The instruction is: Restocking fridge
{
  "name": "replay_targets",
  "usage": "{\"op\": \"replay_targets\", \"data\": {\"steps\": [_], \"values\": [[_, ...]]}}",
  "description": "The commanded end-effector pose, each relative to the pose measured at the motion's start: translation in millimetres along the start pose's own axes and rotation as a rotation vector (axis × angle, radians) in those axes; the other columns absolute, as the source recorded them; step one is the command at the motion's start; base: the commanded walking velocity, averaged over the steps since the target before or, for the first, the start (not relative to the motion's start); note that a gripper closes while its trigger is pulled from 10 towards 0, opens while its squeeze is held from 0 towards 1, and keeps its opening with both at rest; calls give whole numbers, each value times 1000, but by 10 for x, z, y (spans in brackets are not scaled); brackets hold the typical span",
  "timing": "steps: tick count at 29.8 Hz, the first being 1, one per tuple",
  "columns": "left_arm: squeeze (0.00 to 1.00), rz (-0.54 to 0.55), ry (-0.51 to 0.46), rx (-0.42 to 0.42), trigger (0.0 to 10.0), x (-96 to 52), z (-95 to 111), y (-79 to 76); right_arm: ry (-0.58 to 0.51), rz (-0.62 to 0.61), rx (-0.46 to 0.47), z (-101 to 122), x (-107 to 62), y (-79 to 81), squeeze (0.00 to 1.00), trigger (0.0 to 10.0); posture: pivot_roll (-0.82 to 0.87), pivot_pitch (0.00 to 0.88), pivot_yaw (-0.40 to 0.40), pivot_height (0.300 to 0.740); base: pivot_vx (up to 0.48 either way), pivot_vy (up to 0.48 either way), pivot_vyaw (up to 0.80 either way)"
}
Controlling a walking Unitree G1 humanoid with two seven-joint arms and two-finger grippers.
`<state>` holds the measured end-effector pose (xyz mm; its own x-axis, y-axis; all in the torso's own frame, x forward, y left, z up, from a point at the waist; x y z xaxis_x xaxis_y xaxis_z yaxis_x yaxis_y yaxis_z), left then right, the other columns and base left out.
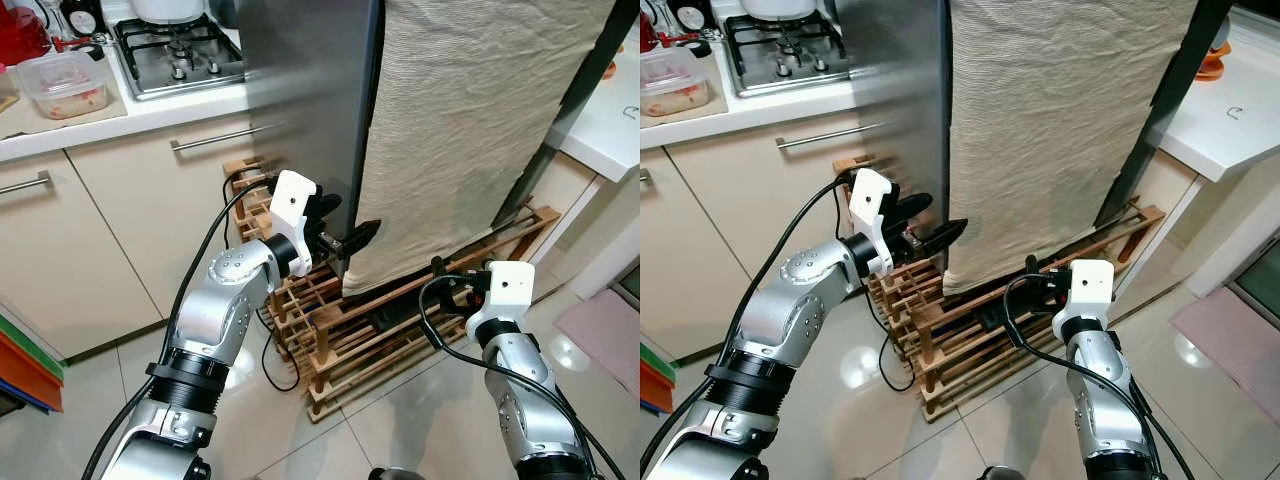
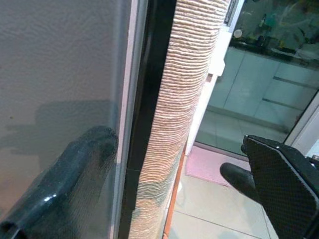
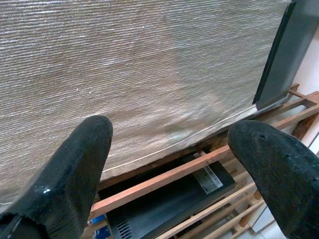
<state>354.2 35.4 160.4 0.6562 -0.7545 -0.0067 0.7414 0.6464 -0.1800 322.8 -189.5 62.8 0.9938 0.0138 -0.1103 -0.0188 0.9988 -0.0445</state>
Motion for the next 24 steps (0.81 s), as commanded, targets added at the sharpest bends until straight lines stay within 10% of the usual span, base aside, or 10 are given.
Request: {"op": "replay_targets", "data": {"steps": [1,24], "values": [[0,-16,-15,13,10000,27,73,-21,-17,-3,-10,33,-18,-17,0,10000,-76,6,22,740,0,0,0],[0,-65,-15,-37,10000,171,49,-120,-1,-1,-2,-20,-14,-3,0,10000,-87,17,23,740,0,0,0]]}}
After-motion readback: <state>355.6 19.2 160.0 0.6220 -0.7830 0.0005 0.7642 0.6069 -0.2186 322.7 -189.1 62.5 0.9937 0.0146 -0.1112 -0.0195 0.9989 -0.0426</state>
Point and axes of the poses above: a point about 5 cm out from each wrist's last joint towards the gripper, its own x axis pointing out of the wrist towards the gripper, its own z axis along the axis of the wrist's last joint, y = z × x, the point moved 5 cm from there along x, pointing out of the wrist towards the gripper, and after that the axes turned 3 degrees about -x, right-handed, at the moved point
